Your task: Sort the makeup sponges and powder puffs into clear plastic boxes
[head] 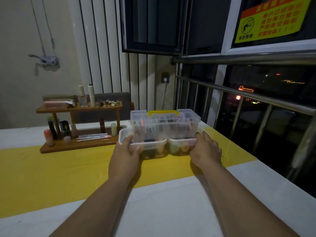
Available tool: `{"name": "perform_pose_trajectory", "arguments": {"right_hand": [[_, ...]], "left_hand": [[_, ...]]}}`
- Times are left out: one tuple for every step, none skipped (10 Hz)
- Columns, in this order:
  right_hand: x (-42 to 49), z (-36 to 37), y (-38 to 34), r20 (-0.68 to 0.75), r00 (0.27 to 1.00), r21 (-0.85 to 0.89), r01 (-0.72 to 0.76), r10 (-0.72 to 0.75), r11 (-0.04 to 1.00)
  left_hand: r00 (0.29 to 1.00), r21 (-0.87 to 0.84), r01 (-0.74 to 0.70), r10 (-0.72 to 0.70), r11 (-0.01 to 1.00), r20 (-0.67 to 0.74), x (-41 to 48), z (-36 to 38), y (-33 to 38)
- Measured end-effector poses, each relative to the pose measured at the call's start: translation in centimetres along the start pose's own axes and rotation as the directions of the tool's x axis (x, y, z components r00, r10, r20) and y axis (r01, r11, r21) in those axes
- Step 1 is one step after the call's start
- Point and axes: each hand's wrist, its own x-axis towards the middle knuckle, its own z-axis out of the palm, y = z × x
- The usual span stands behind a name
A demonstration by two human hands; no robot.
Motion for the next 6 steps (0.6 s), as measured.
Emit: {"name": "perform_pose_trajectory", "arguments": {"right_hand": [[-0.3,0.3,-0.2,0.047,0.999,0.010,-0.002,0.001,1.000],[-0.3,0.3,-0.3,0.075,0.997,0.077,0.001,-0.007,0.997],[-0.5,0.0,-0.5,0.082,0.997,0.161,-0.009,-0.004,0.987],[-0.7,-0.6,-1.1,0.086,0.996,0.206,-0.021,0.004,0.978],[-1.6,-1.7,-1.5,0.043,0.999,0.238,-0.027,0.018,0.971],[-2.5,-3.4,-1.8,-0.045,0.999,0.257,0.001,0.011,0.967]], "left_hand": [[1.000,-0.013,-0.004,0.005,1.000,0.016,-0.2,-0.2,0.1],[0.999,-0.037,0.021,-0.020,0.999,0.029,-0.2,-0.5,0.0],[0.998,-0.076,0.032,-0.028,0.997,0.054,-0.2,-0.8,0.1],[0.994,-0.032,0.026,-0.022,0.999,0.110,0.1,-1.3,0.1],[0.997,0.109,-0.004,-0.004,0.994,0.071,-0.3,-2.3,0.1],[0.999,0.134,-0.039,0.042,0.990,-0.021,-0.4,-3.5,0.8]]}}
